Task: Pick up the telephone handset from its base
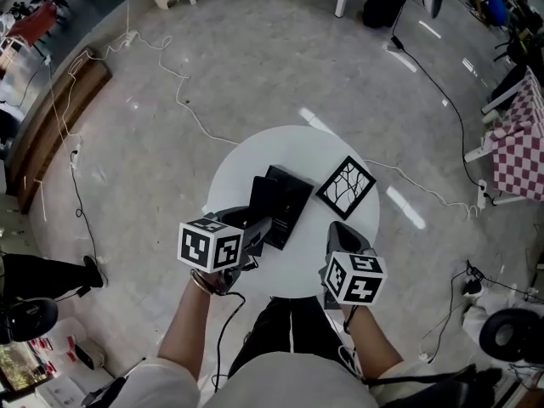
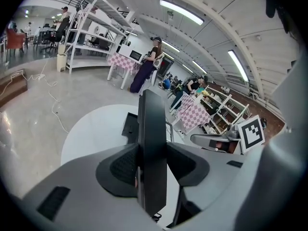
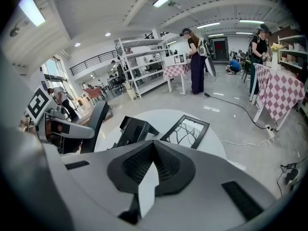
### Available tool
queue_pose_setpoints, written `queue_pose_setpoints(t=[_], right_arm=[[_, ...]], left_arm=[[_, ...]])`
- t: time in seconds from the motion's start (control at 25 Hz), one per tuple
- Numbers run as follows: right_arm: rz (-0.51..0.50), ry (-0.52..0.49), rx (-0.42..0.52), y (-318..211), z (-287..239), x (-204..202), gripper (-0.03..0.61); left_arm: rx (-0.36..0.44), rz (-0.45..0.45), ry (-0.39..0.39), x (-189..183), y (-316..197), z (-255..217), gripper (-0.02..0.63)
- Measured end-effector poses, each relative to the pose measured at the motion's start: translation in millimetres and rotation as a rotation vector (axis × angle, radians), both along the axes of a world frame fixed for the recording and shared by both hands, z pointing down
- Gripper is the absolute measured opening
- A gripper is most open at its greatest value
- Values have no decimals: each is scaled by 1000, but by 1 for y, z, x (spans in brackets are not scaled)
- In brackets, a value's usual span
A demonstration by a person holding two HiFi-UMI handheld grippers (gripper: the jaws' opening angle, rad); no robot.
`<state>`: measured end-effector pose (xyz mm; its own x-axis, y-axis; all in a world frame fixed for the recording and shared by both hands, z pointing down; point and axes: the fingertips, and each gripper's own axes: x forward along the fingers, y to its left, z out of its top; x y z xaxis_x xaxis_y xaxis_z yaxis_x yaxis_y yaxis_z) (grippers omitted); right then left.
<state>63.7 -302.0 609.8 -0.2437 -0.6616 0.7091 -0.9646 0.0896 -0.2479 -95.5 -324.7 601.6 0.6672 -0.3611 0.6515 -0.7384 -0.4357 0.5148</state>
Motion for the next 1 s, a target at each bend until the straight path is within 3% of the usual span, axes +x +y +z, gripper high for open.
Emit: queue_pose_setpoints(t=[1.0], right_arm=[[-44, -18, 129, -9, -65, -10, 21]], left_arm=[[130, -85, 21, -7, 18, -70, 195]])
